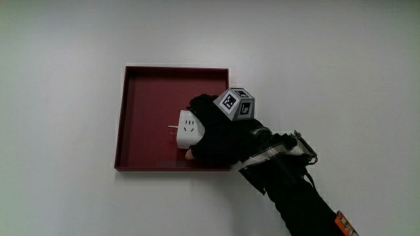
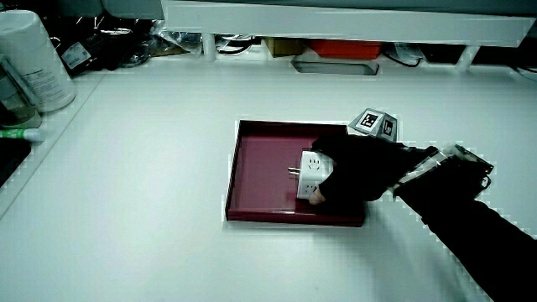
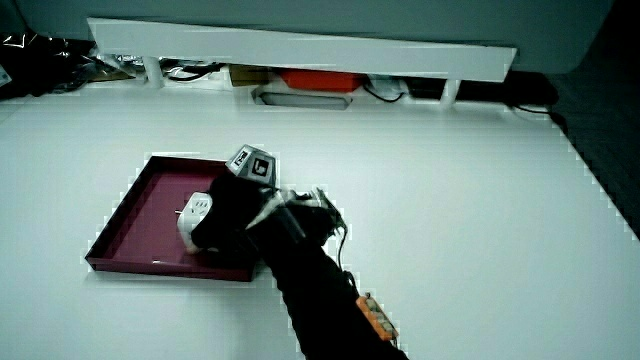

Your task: Pick socket

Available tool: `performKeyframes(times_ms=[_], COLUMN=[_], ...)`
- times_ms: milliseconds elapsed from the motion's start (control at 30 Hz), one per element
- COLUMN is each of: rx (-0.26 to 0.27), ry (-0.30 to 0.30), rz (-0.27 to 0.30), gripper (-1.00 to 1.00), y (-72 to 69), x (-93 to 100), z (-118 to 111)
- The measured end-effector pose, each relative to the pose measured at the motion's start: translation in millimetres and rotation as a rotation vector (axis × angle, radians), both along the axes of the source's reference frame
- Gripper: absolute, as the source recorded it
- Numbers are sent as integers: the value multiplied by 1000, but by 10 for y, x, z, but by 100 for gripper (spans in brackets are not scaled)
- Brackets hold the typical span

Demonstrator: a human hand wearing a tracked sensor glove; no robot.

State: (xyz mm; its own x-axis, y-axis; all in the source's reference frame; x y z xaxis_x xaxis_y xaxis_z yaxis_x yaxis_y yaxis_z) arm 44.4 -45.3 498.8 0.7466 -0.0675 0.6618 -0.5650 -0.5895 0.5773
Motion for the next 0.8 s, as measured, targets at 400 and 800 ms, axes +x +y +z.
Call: performKeyframes(times_ms=[400, 800], rx=[75, 135], ry=[-30, -127], rz=[36, 32], gripper=[84, 100], y=[12, 24], x=[14, 85], z=[-51, -426])
